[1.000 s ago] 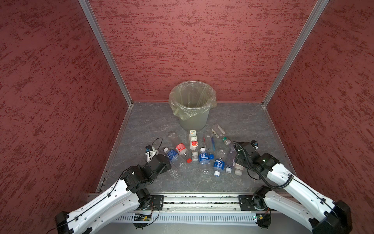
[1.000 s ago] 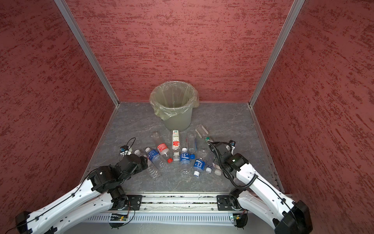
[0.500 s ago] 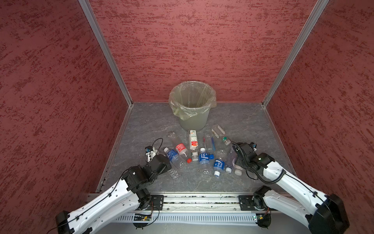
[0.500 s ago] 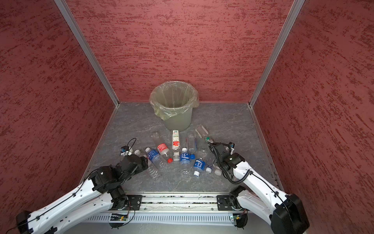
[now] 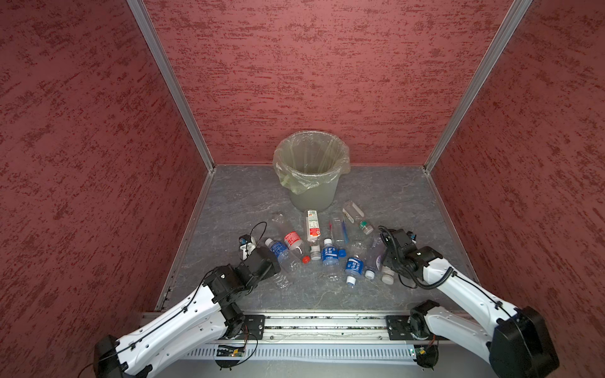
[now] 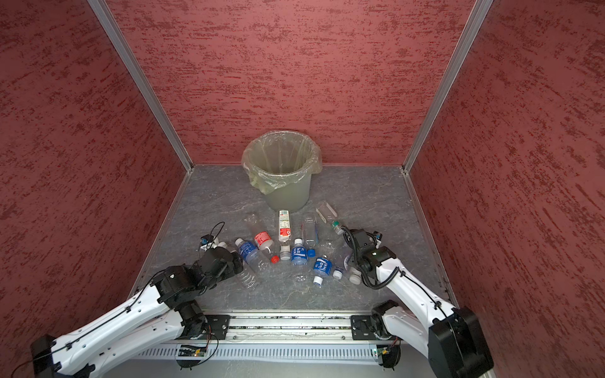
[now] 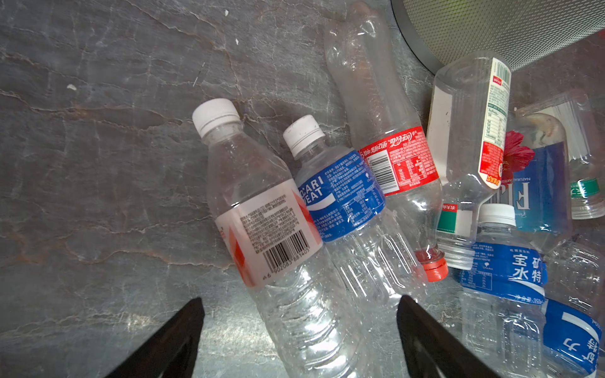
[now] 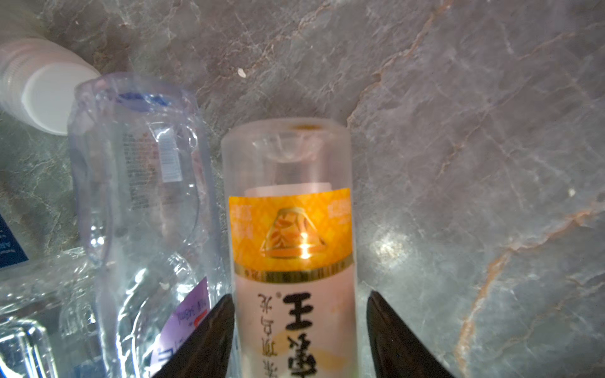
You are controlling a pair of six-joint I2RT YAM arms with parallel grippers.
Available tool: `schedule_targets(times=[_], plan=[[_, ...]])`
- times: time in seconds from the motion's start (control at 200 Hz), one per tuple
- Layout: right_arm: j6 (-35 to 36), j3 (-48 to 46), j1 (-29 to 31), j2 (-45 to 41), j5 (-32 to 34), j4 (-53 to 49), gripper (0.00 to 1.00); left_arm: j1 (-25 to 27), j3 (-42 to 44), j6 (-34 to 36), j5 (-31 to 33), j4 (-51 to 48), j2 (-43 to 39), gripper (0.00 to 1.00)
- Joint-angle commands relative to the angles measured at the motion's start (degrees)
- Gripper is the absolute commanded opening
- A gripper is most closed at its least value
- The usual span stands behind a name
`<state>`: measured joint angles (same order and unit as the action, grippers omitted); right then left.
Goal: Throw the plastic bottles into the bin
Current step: 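Close the right gripper on the yellow-label bottle while the left gripper hovers over bottles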
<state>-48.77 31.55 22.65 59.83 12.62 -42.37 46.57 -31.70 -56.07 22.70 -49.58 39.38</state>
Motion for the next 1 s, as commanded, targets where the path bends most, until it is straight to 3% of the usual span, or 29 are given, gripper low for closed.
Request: schedule_targets(times=[0.0,0.456,0.746,0.997], plan=[[0.71,0.35,-1.10,0.88,-0.61,1.39,0.64,-0.74,0.19,1.21,-0.71,2.01,0.39,0.92],[2.22,-1.00,-1.91,4.56,-2.01,5.81,0.63,-3.37,0.20,3.68,-3.54,4.58,1.58,0.93],[2.81,-1.02,-2.00,2.66,-1.91,5.30,0.42,-3.54,-0.42,3.71,-4.15,4.80,2.12,0.93],[3.60,1.32,0.42,-4.46,1.42,2.29,0.38,-3.81,-1.30,4.32,-3.88,4.50,3.29,0.93]])
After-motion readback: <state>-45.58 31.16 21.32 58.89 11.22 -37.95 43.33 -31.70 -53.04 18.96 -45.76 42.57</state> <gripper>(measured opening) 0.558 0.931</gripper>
